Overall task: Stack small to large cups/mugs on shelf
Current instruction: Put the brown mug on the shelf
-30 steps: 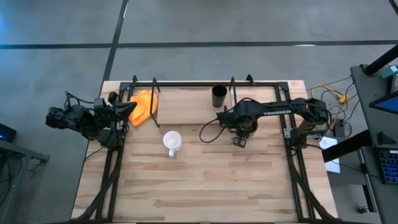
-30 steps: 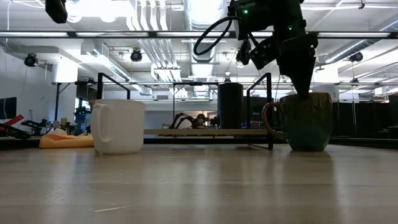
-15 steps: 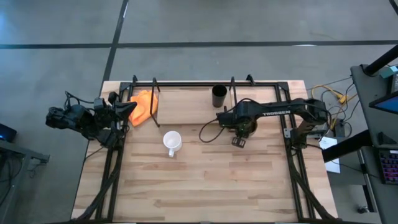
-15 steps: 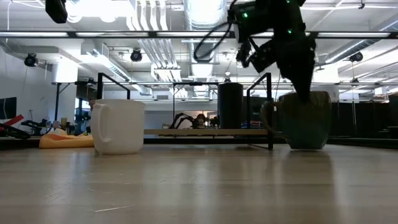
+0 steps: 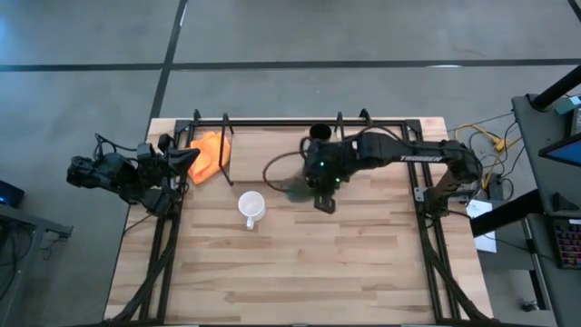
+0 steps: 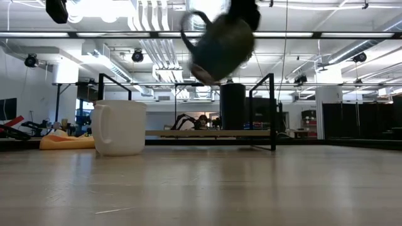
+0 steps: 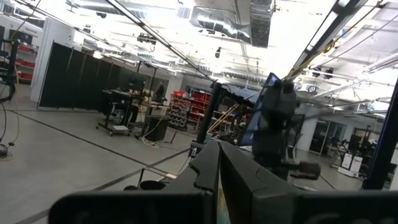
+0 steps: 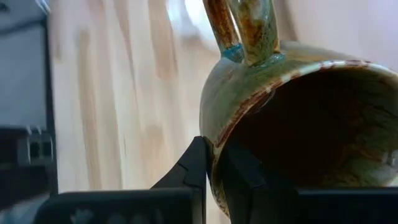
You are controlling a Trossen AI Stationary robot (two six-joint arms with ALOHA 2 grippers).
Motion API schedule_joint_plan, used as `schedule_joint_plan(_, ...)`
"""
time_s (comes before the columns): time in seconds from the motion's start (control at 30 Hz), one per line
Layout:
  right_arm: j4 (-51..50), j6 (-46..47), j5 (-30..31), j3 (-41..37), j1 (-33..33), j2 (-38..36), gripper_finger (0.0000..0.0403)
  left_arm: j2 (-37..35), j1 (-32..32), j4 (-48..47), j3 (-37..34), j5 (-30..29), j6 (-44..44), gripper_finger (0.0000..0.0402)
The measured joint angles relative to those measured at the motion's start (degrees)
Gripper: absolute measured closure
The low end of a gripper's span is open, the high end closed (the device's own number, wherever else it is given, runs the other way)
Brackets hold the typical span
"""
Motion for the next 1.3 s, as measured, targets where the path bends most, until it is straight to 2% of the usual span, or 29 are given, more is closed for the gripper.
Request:
schedule_joint_plan(0.13,0.1,-3.5,1.1,4.8,-1.9,3.1,0.0384,0.0,0.0,0.1,0.0,0.0,0.0,0.0402)
schedule_joint_plan(0.33,-1.8,-9.1,1.6,13.4,-5.2,13.1,0.0384,0.0,0.0,0.1,0.0,0.0,0.0,0.0402)
schedule_joint_plan(0.47,-5.3,-12.5,1.3,22.1,-7.1,19.9,0.0384,0.0,0.0,0.1,0.0,0.0,0.0,0.0402)
schedule_joint_plan(0.63,-14.4,-18.1,8.7,33.1,-9.0,27.3,0.0384,0.0,0.0,0.1,0.0,0.0,0.0,0.0402)
schedule_joint_plan(1.0,-16.9,-24.9,11.8,30.3,-11.5,27.2,0.0384,0.4,0.0,-0.2,0.0,-0.2,0.0,0.0402)
schedule_joint_plan(1.3,-16.3,-24.6,10.8,28.7,-11.9,27.2,0.0384,1.5,0.0,-0.1,0.0,-0.2,0.0,0.0402)
